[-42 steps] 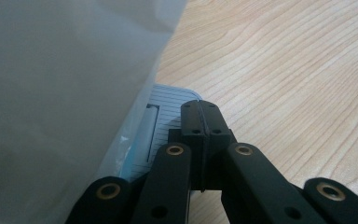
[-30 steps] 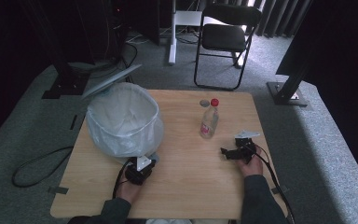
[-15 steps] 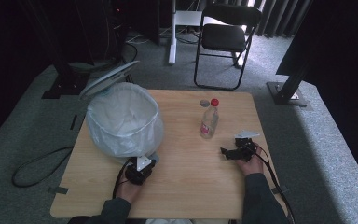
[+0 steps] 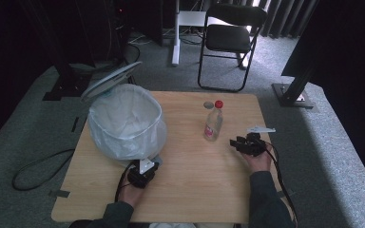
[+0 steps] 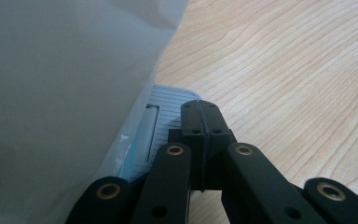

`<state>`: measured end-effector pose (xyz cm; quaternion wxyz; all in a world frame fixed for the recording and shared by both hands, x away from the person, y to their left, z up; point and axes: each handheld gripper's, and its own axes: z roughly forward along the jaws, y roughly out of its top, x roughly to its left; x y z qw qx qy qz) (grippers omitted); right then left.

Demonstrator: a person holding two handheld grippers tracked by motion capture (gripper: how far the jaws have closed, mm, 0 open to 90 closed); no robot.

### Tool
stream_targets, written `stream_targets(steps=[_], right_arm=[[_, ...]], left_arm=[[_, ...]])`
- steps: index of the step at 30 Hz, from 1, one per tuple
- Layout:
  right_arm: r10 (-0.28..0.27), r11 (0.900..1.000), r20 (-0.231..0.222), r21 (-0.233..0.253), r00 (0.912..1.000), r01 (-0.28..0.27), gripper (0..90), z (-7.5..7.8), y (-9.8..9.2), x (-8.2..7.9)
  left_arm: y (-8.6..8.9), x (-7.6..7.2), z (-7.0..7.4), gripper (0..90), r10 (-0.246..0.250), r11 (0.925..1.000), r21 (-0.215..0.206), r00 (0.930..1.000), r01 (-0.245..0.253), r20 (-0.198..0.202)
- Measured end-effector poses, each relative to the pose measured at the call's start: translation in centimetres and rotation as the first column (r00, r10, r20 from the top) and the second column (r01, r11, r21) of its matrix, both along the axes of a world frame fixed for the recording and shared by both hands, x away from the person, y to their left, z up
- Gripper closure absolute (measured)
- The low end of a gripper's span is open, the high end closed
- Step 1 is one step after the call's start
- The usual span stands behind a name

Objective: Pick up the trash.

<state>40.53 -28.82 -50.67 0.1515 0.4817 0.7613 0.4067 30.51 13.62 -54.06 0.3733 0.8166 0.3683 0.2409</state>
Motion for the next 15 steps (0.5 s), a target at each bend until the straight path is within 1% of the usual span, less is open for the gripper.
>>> stream_targets(steps=[1, 2, 3, 4, 6, 8, 10, 11, 15], right_arm=[[0.005, 1.0, 0.01, 0.0, 0.9999, -0.005, 56.3, 0.5, 0.2, 0.1], [0.005, 1.0, 0.01, 0.0, 0.9999, -0.005, 56.3, 0.5, 0.2, 0.1], [0.012, 1.0, 0.016, 0.001, 0.9998, -0.012, 56.7, 0.9, 0.3, 0.2], [0.019, 1.0, 0.039, 0.002, 0.999, -0.019, 57.1, 1.9, 0.7, 0.3], [0.029, 1.0, 0.056, 0.009, 0.998, -0.03, 57.5, 3.0, 1.1, 0.5], [0.034, 0.999, 0.078, 0.014, 0.9964, -0.036, 57.5, 4.1, 1.6, 0.8], [0.042, 0.999, 0.101, 0.029, 0.994, -0.045, 55.5, 5.4, 2.0, 1.2], [0.043, 0.998, 0.105, 0.034, 0.9935, -0.047, 54.7, 5.7, 2.2, 1.3], [0.056, 0.998, 0.134, 0.035, 0.9894, -0.061, 51.2, 7.5, 2.9, 2.2]], left_arm=[[0.0, 0.0, 0.0, 90.0, 0.0, 1.0, 0.0, 1.0, 0.0, 0.0], [0.0, 0.0, 0.0, 90.0, 0.0, 1.0, 0.0, 1.0, 0.0, 0.0], [-0.1, -0.2, 0.0, 90.0, 0.021, 0.9997, -0.013, 0.9997, -0.021, -0.01], [0.0, -0.1, 0.0, 90.0, 0.01, 0.9999, 0.0, 0.9999, -0.01, -0.002], [0.0, 0.0, 0.0, 90.0, -0.005, 1.0, 0.006, 1.0, 0.005, -0.001], [0.0, 0.0, 0.0, 90.0, -0.003, 1.0, 0.004, 1.0, 0.003, 0.0], [0.0, 0.0, 0.0, 90.0, 0.0, 1.0, 0.003, 1.0, 0.0, 0.0], [0.0, 0.0, 0.0, 90.0, -0.001, 1.0, 0.004, 1.0, 0.001, 0.0], [0.0, 0.0, 0.0, 90.0, -0.002, 1.0, 0.004, 1.0, 0.002, 0.0]])
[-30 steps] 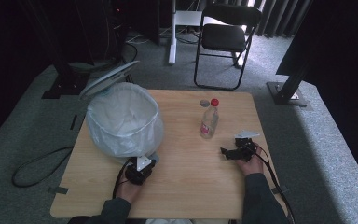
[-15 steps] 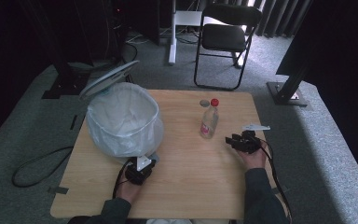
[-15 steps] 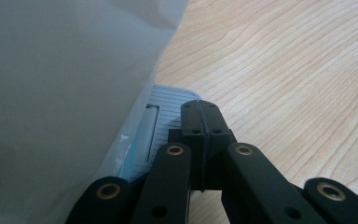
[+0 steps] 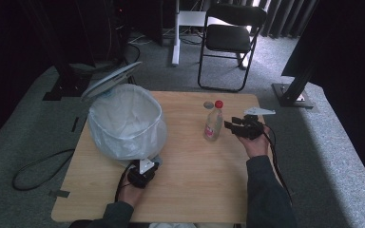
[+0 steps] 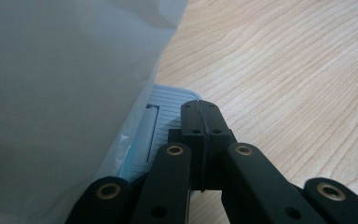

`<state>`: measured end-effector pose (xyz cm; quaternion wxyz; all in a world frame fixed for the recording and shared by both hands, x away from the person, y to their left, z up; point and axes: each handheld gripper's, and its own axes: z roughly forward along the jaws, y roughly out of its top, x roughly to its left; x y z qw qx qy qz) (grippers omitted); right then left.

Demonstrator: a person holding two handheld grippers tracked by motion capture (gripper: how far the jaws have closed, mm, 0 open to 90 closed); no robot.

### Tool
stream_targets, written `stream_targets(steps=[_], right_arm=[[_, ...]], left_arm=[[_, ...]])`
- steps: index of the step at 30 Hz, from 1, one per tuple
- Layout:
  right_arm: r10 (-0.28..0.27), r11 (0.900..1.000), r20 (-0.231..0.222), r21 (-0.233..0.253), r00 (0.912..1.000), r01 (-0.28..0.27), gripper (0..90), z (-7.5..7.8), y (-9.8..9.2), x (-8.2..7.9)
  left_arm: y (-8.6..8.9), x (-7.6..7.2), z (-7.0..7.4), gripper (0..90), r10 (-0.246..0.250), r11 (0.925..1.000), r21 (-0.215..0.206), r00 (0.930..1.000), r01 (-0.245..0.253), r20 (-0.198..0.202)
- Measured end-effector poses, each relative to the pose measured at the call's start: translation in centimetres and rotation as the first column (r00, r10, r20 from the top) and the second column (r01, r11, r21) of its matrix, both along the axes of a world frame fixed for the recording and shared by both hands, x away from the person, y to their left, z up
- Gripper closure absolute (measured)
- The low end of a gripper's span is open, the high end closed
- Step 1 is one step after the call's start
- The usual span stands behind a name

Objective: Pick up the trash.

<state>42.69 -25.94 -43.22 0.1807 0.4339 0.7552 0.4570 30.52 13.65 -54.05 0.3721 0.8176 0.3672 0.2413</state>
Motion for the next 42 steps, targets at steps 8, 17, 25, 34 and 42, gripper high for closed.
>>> stream_targets(steps=[8, 17, 25, 34, 42], right_arm=[[0.032, 0.999, 0.042, 0.013, 0.9986, -0.032, 46.1, 2.1, 1.6, 0.9], [0.041, 0.999, 0.06, -0.002, 0.9974, -0.041, 46.3, 3.1, 3.2, 2.2], [0.044, 0.999, 0.058, 0.016, 0.9974, -0.045, 48.2, 2.7, 3.6, 3.3], [0.066, 0.997, 0.066, 0.026, 0.9957, -0.068, 54.6, 2.1, 3.9, 3.8], [0.078, 0.997, 0.092, 0.016, 0.9927, -0.08, 56.7, 2.0, 4.0, 3.7]], left_arm=[[0.0, 0.0, 0.0, 90.0, 0.0, 1.0, 0.0, 1.0, 0.0, 0.0], [0.0, 0.0, 0.0, 90.0, 0.0, 1.0, 0.0, 1.0, 0.0, 0.0], [0.0, 0.0, 0.0, 90.0, 0.0, 1.0, 0.0, 1.0, 0.0, 0.0], [0.0, 0.0, 0.0, 90.0, 0.0, 1.0, 0.0, 1.0, 0.0, 0.0], [0.0, 0.0, 0.0, 90.0, 0.0, 1.0, 0.0, 1.0, 0.0, 0.0]])
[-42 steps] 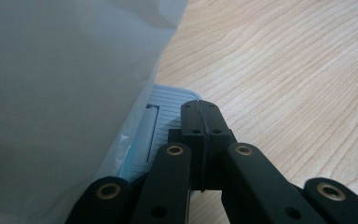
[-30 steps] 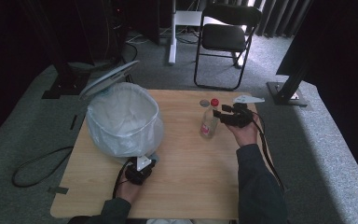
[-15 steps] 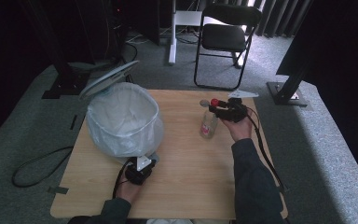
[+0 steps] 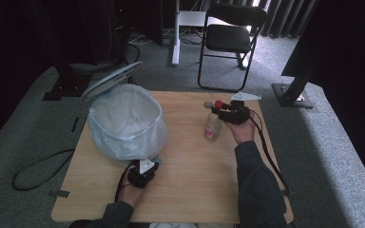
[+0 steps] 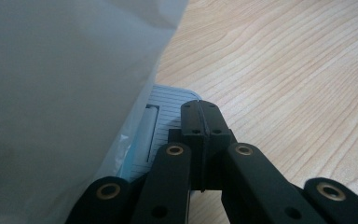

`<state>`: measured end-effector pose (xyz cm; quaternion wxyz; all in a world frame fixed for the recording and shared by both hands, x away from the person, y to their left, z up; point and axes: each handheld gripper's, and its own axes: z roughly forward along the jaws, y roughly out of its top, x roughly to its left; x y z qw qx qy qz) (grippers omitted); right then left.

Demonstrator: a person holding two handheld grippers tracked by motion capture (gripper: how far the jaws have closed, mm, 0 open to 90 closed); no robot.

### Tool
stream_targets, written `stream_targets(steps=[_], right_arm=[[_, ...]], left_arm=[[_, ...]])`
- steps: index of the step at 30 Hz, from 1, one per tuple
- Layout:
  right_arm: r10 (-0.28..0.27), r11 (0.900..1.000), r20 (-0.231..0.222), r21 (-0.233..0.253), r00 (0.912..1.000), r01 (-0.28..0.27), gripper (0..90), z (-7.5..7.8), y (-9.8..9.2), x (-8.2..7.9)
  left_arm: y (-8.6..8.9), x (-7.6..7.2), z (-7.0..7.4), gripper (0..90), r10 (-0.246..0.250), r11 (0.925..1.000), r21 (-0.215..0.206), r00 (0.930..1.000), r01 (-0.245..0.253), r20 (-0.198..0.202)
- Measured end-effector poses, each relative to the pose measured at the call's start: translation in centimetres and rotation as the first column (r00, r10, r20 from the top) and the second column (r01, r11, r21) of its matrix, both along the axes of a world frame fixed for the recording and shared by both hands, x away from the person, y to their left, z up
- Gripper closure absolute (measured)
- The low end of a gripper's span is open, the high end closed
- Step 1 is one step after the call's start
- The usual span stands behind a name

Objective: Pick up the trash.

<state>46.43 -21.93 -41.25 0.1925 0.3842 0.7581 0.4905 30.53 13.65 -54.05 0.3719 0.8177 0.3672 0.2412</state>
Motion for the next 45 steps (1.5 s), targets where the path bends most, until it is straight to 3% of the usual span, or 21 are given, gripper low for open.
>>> stream_targets(steps=[4, 24, 33, 45], right_arm=[[0.003, 1.0, 0.001, 0.011, 1.0, -0.003, 57.0, -0.1, -0.1, 0.0], [-0.02, 0.998, 0.02, -0.053, 0.9996, 0.021, 58.6, 0.9, 0.0, -0.6], [-0.005, 1.0, 0.06, -0.023, 0.9982, 0.006, 59.0, 3.4, 0.1, -1.1], [0.019, 0.999, 0.104, -0.038, 0.9944, -0.015, 60.2, 7.0, 0.8, -1.2]], left_arm=[[0.0, 0.0, 0.0, 90.0, 0.0, 1.0, 0.0, 1.0, 0.0, 0.0], [0.0, 0.0, 0.0, 90.0, 0.0, 1.0, 0.0, 1.0, 0.0, 0.0], [0.0, 0.0, 0.0, 90.0, 0.0, 1.0, -0.001, 1.0, 0.0, 0.0], [0.0, 0.0, 0.0, 90.0, 0.002, 1.0, -0.003, 1.0, -0.002, -0.001]])
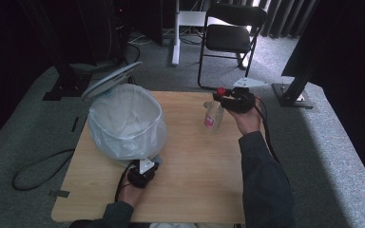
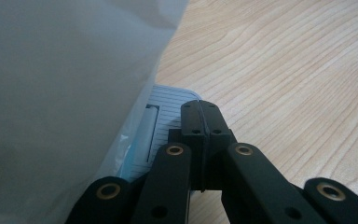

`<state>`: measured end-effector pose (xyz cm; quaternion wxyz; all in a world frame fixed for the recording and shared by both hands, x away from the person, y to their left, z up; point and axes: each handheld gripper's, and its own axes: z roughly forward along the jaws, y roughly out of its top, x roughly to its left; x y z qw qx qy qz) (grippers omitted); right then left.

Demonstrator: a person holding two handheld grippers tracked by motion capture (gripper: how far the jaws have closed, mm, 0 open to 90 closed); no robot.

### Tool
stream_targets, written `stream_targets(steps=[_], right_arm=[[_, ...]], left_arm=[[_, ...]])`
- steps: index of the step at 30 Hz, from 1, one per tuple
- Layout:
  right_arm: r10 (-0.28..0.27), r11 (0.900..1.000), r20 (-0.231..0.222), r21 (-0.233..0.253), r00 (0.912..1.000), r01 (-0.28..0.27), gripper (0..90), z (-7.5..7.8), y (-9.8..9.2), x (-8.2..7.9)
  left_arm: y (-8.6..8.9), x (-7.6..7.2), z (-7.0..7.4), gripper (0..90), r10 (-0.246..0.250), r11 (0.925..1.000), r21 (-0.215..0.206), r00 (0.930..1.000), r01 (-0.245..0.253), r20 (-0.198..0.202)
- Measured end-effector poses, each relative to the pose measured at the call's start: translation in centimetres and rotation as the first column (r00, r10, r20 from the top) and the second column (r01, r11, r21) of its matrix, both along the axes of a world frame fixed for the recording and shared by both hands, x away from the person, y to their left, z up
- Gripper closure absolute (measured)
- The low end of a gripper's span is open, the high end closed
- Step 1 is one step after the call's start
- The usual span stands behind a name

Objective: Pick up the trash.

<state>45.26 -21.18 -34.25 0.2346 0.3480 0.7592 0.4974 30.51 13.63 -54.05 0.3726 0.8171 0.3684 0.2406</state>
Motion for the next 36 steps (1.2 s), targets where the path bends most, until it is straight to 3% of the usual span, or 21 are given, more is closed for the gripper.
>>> stream_targets(steps=[13, 36], right_arm=[[0.064, 0.998, 0.036, 0.004, 0.9973, -0.064, 61.7, 3.5, 2.2, 0.3], [0.162, 0.987, 0.089, -0.012, 0.9828, -0.161, 61.9, 8.7, 6.1, 0.2]], left_arm=[[0.0, 0.0, 0.0, 90.0, -0.001, 1.0, 0.001, 1.0, 0.001, 0.001], [0.0, 0.0, 0.0, 90.0, 0.0, 1.0, -0.001, 1.0, 0.0, -0.001]])
